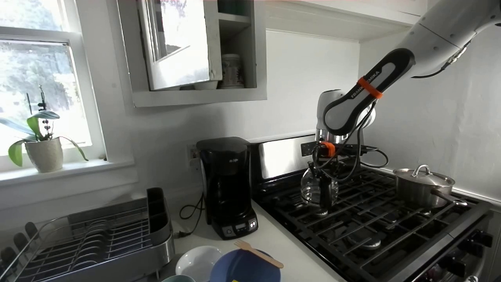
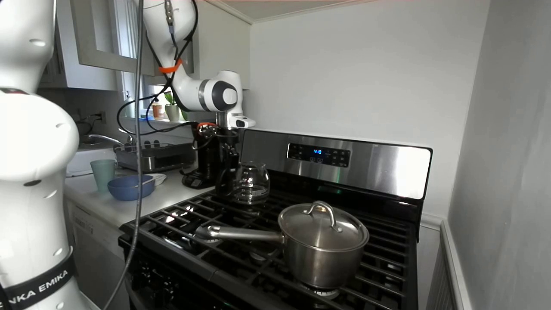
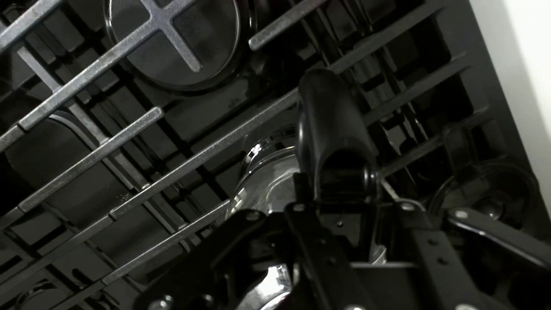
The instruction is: Put the kettle on the stove
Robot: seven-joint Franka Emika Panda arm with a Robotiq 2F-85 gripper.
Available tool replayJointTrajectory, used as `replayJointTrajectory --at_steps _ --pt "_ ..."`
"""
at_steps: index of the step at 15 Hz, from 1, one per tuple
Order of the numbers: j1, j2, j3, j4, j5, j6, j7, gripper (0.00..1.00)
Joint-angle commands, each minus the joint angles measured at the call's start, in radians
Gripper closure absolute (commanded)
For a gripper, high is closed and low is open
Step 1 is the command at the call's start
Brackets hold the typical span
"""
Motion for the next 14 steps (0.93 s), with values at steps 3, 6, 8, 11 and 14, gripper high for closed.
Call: replayJointTrajectory --at_steps 3,6,8,11,14 --pt "0.015 -0.017 -0.017 -0.005 -0.001 -0.031 0.043 0.92" --pt "0.013 -0.015 -0.019 -0.006 0.001 -0.027 0.05 0.92" --pt "0.013 -0.011 -0.017 -0.006 0.008 -0.024 0.043 0.86" --pt "0.013 -0.013 -0.016 -0.004 0.008 -0.045 0.043 0.35" --pt "0.014 -0.018 -0.014 -0.003 0.009 -0.072 0.045 0.14"
